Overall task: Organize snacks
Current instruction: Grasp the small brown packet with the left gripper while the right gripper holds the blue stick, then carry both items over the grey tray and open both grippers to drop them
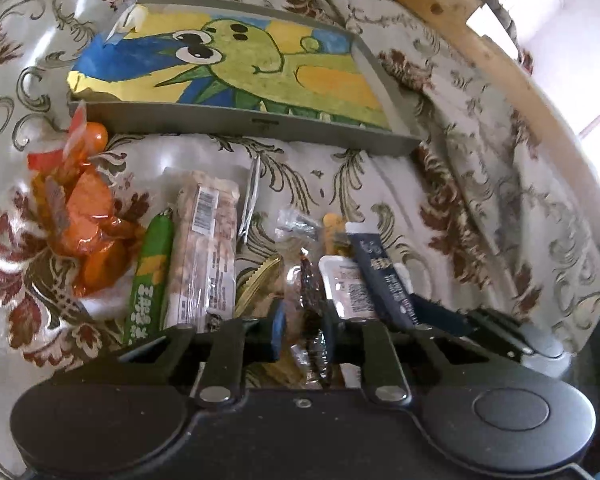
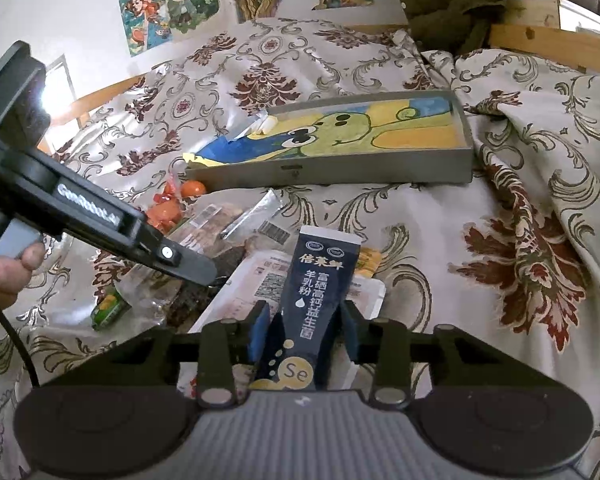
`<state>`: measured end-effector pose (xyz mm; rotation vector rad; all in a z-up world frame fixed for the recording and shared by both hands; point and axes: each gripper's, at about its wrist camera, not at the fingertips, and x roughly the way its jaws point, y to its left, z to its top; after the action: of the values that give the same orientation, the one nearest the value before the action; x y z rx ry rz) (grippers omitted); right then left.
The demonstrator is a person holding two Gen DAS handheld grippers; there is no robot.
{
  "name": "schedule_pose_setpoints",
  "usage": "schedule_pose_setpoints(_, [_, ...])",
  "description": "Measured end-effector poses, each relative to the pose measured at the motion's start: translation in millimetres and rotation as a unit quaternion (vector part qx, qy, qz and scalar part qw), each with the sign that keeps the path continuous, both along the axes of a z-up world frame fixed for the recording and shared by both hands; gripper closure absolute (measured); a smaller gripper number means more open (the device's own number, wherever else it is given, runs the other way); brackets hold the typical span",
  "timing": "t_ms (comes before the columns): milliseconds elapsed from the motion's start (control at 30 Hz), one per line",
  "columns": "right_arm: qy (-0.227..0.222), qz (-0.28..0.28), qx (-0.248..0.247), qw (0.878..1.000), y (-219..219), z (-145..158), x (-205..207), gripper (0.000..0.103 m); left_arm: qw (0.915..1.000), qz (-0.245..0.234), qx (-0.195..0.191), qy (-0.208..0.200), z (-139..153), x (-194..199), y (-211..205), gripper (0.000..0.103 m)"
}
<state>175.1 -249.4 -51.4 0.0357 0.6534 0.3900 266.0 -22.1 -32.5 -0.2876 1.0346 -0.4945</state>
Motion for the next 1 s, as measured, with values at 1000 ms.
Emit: schedule_pose_setpoints(1000, [-0.079,-0.004,-0.01,0.997,9.4,34.8,-22.5,0.078,0.9963,0.038,-0.057,-0.053,37.9,-43.8,13.9,0.093])
